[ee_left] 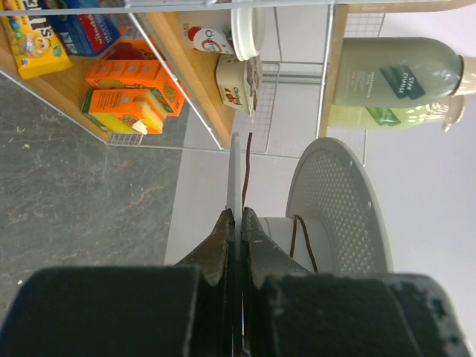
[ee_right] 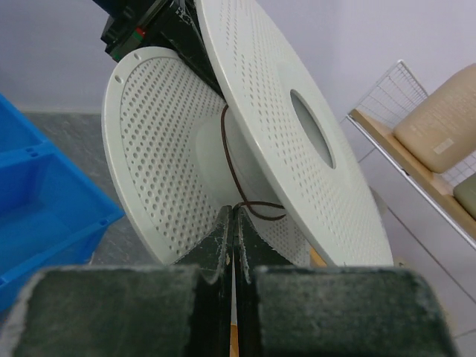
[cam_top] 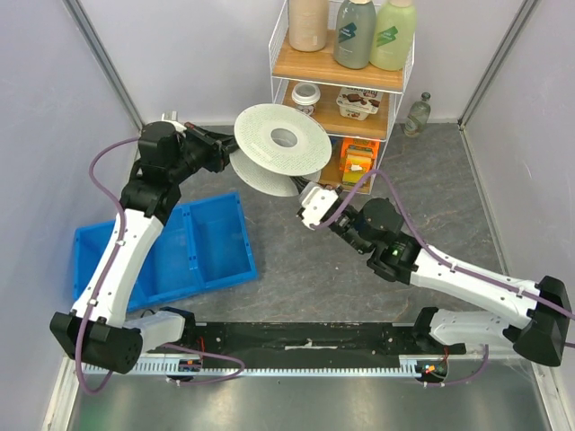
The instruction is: Wrap the cables
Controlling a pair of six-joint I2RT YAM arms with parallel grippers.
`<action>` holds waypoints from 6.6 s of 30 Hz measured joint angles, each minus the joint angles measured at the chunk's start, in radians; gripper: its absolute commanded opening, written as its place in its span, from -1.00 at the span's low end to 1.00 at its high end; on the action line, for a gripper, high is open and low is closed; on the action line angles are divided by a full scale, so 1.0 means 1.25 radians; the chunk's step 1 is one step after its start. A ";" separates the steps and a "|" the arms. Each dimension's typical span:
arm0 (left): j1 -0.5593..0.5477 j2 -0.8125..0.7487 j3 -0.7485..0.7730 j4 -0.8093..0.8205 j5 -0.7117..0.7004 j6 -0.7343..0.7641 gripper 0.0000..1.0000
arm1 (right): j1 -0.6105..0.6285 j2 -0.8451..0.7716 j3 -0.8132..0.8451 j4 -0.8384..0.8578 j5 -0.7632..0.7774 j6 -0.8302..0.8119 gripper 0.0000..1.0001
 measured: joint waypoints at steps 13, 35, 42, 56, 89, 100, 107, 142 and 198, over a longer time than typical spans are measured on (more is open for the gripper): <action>-0.063 0.000 -0.003 -0.040 -0.079 -0.001 -0.97 | 0.086 0.046 0.000 0.041 0.161 -0.245 -1.00; -0.156 -0.002 -0.081 -0.011 -0.153 0.059 -0.97 | 0.140 0.047 -0.061 0.034 0.166 -0.379 -1.00; -0.167 -0.002 -0.100 0.012 -0.137 0.072 -0.97 | 0.148 0.033 -0.070 0.007 0.150 -0.377 -1.00; -0.167 -0.002 -0.140 0.071 -0.110 0.085 -0.97 | 0.161 -0.007 -0.072 -0.088 0.128 -0.359 -0.38; -0.171 -0.020 -0.341 0.233 0.258 0.402 -0.97 | -0.157 -0.036 0.344 -0.525 -0.363 0.282 0.09; -0.233 -0.038 -0.369 0.233 0.406 0.533 -0.97 | -0.382 0.144 0.356 -0.694 -0.754 0.403 0.09; -0.251 0.017 -0.359 0.158 0.555 0.687 -0.97 | -0.391 0.142 0.321 -0.726 -0.893 0.378 0.08; -0.392 0.204 -0.288 -0.026 0.685 0.993 -0.97 | -0.258 -0.023 -0.176 -0.303 -0.853 0.695 0.79; -0.258 0.210 -0.333 0.166 0.727 0.773 -0.97 | -0.405 0.022 -0.055 -0.638 -0.748 0.415 -0.09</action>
